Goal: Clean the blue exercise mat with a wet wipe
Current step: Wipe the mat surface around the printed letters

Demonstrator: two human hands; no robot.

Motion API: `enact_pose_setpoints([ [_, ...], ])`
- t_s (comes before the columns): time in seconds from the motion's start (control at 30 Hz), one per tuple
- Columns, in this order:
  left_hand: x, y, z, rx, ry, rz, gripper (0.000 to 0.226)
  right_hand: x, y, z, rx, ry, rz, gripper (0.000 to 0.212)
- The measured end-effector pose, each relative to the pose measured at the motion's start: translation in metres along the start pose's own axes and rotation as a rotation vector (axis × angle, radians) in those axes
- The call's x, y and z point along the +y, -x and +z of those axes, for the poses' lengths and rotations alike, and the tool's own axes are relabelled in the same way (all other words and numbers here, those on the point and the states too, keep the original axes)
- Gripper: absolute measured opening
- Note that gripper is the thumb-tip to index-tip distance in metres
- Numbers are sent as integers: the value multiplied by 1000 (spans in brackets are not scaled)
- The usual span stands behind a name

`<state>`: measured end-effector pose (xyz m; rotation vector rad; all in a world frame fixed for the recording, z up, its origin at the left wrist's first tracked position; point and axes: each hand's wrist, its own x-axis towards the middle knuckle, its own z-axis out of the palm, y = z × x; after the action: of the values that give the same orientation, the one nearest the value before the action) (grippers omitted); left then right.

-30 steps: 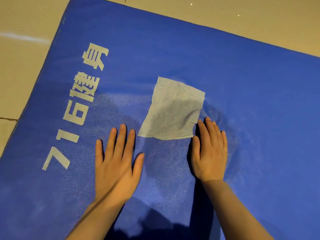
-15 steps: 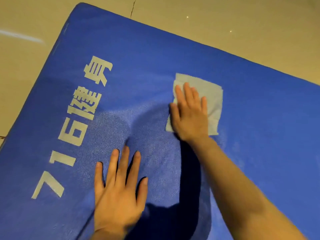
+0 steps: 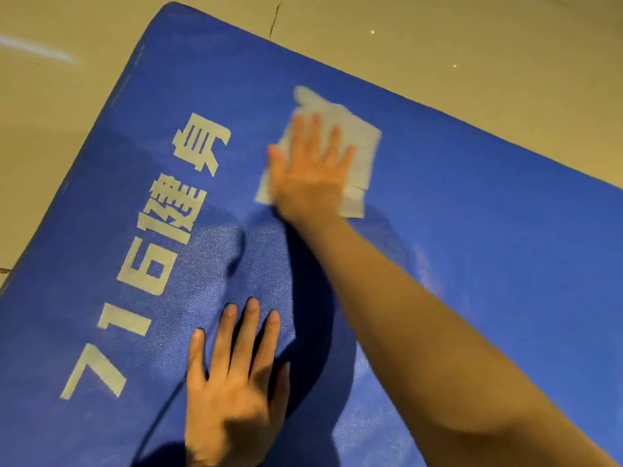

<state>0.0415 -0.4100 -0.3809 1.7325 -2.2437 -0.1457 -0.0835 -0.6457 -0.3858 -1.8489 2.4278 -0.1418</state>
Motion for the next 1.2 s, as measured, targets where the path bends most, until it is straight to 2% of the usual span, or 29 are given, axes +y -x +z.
enact_pose_setpoints([
  [0.07,1,1,0,-9,0,6,53,-21,17,-7,-97,-39,-254,65],
  [0.13,1,1,-1,-12,8,-2,54,2,10,-13,-201,3,-492,60],
  [0.17,0,0,0,-16,13,-7,55,23,-1,-19,-228,1,-528,54],
  [0.23,1,-2,0,-32,9,-20,56,78,-28,-30,-236,-32,-379,50],
  [0.37,4,1,3,-18,-38,-23,54,185,-55,-50,-199,-40,129,56],
  [0.43,4,2,6,2,-47,-19,54,216,-59,-62,-195,-30,361,58],
  [0.53,4,0,9,4,-73,-19,55,193,-77,-54,-136,-92,670,57],
  [0.6,4,2,10,-7,-98,3,55,141,-92,-42,-99,-123,744,57],
  [0.67,2,4,11,2,-108,20,55,83,-102,-32,-82,-134,556,56],
  [0.8,3,6,12,25,-128,44,55,-28,-97,-14,-196,-16,-43,58],
  [0.87,3,8,13,16,-128,43,56,-51,-81,-12,-249,33,-320,57],
  [0.93,1,7,14,17,-123,40,57,-35,-80,-17,-284,16,-502,57],
  [1.0,1,6,16,27,-110,35,57,5,-90,-24,-285,-9,-491,57],
  [1.2,2,8,17,38,-131,54,57,176,-89,-50,-190,13,-4,57],
])
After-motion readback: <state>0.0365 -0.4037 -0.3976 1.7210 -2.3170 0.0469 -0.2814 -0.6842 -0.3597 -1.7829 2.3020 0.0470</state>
